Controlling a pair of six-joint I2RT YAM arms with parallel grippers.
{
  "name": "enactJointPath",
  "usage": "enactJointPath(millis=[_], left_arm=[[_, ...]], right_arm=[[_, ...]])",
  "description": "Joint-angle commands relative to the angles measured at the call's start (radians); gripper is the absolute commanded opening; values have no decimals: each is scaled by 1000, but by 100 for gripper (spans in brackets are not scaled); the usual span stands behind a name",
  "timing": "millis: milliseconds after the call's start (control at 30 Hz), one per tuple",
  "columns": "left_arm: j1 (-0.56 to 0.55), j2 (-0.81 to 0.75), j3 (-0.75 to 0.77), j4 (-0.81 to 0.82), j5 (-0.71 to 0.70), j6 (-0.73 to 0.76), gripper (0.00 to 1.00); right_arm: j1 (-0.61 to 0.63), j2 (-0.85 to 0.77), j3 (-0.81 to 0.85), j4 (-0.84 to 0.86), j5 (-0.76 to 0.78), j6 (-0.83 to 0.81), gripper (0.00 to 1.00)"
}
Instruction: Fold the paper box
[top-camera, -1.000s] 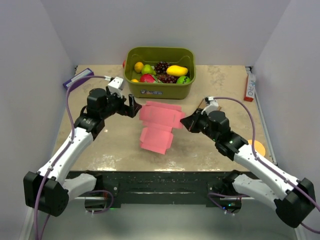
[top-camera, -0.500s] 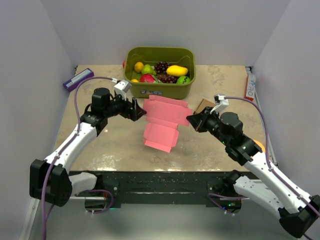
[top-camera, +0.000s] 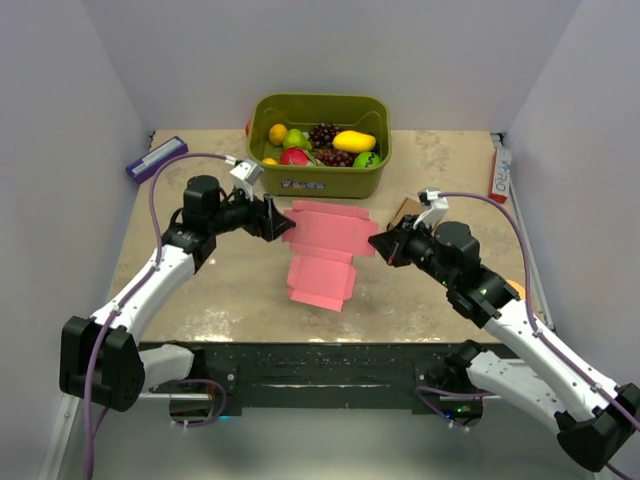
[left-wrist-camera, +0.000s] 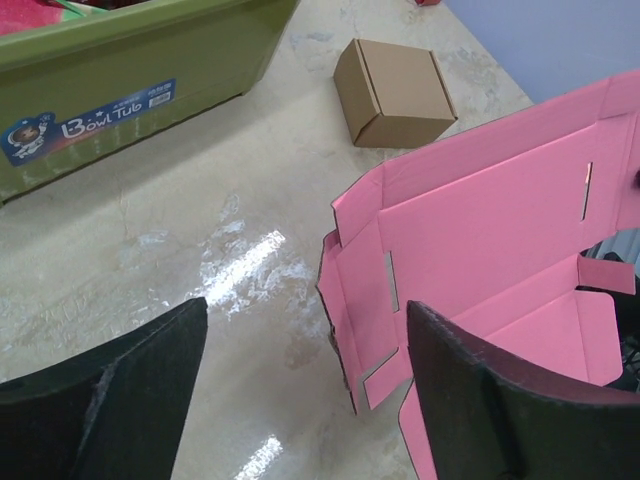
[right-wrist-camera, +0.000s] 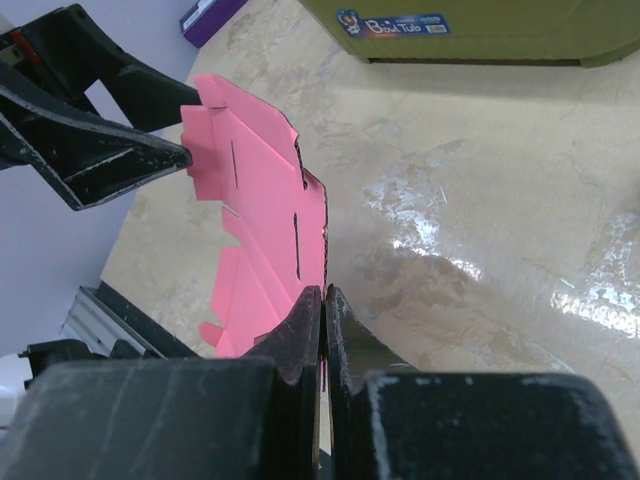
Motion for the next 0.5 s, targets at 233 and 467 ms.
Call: enactJointPath(millis=[233,467], left_arm=[[3,27,-4,38,32,-25,70],[3,25,-6,45,56,-24,20]], right_arm=[[-4,-1,54,40,-45,-32,0],[-3,-6,58,20,-24,-32,0]])
